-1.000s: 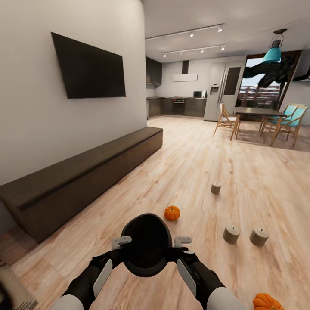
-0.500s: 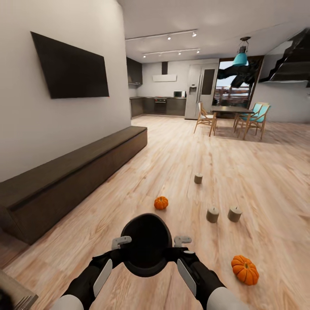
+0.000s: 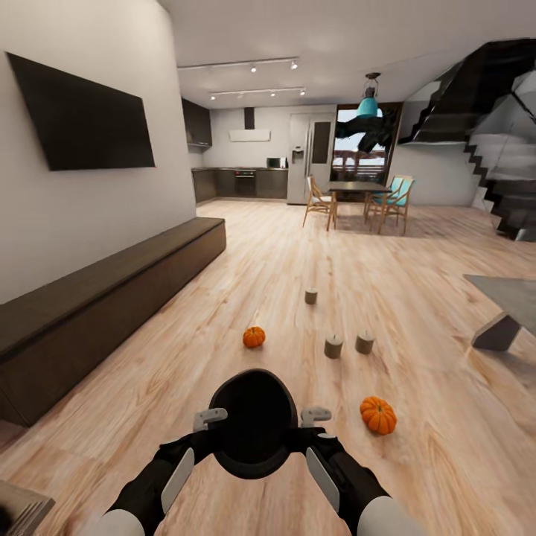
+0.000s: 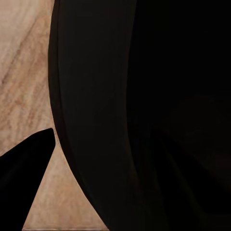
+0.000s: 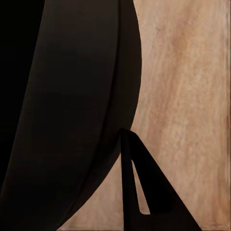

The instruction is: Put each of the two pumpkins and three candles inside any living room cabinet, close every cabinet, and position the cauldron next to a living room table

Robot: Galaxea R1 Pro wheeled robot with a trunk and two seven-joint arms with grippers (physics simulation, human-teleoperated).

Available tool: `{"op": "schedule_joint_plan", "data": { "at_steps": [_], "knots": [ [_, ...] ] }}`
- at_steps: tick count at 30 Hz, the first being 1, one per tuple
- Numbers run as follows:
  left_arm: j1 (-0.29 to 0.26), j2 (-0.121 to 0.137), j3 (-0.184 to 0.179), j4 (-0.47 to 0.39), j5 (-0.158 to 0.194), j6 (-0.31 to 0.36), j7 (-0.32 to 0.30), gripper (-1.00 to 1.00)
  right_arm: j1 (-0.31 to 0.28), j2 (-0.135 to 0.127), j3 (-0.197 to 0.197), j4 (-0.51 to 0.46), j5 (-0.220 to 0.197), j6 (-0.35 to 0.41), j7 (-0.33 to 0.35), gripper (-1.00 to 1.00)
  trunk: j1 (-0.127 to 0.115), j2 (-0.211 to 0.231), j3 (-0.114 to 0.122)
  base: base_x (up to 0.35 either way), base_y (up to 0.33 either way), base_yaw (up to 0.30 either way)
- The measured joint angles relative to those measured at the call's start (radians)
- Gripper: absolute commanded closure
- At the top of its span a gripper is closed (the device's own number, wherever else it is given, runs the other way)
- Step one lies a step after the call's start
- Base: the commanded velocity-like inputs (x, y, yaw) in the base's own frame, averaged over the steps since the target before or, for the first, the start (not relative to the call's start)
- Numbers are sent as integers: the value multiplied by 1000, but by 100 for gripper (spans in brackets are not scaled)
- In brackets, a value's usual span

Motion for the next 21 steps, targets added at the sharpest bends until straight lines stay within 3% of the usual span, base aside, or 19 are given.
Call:
{"op": "schedule_joint_plan", "data": {
  "at_steps": [16, 21],
  "knots": [
    [0, -1, 1, 0, -1, 0, 0, 100, 0, 0, 0, -1, 1, 2, 0, 100, 0, 0, 0, -338, 0, -264],
    [0, 0, 0, 0, 0, 0, 0, 100, 0, 0, -1, -1, 1, 2, 0, 100, 0, 0, 0, -221, 0, -265]
  ]
}}
